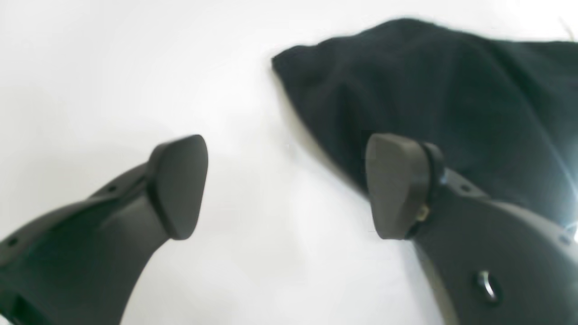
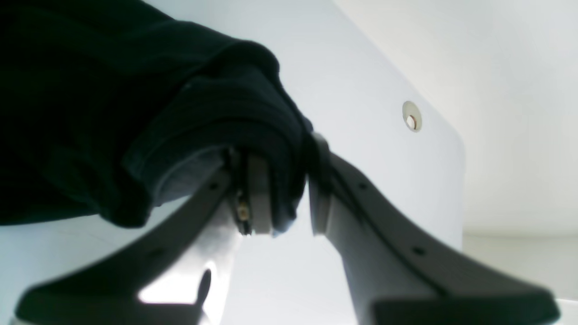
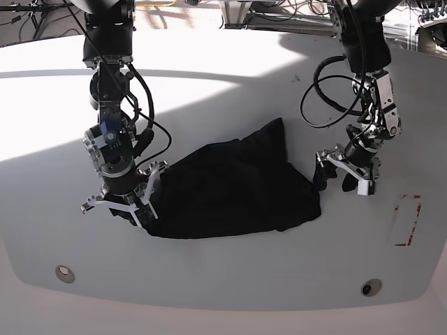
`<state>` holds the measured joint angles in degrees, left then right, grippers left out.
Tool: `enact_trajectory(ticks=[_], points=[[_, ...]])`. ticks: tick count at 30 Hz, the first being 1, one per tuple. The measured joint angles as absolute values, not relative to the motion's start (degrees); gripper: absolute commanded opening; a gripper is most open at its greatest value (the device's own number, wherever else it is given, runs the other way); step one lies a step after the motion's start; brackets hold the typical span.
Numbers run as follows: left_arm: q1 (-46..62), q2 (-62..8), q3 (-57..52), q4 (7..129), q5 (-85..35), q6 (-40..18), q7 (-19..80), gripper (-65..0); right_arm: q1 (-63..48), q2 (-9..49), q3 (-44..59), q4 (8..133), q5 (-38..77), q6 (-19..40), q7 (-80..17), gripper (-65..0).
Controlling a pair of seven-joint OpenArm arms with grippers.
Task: Fold the T-shirt properly
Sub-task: 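Grasp the shirt edge nearest the left gripper with the left gripper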
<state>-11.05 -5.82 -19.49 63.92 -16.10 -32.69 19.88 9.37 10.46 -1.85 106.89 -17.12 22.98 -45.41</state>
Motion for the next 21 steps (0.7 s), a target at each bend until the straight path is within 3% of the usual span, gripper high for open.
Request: enact_trajectory(ticks=[14, 21], points=[[-20.01, -5.89, -15.94, 46.85, -26.0, -33.06, 18.98, -14.0, 9.37, 10.31, -1.83, 106.96, -17.12, 22.98, -45.41, -52.6], [-21.76, -6.09, -9.69, 44.18, -29.65, -33.08, 18.31, -14.4, 9.39, 10.28, -1.83, 106.96, -17.12, 22.98, -45.41, -52.6]])
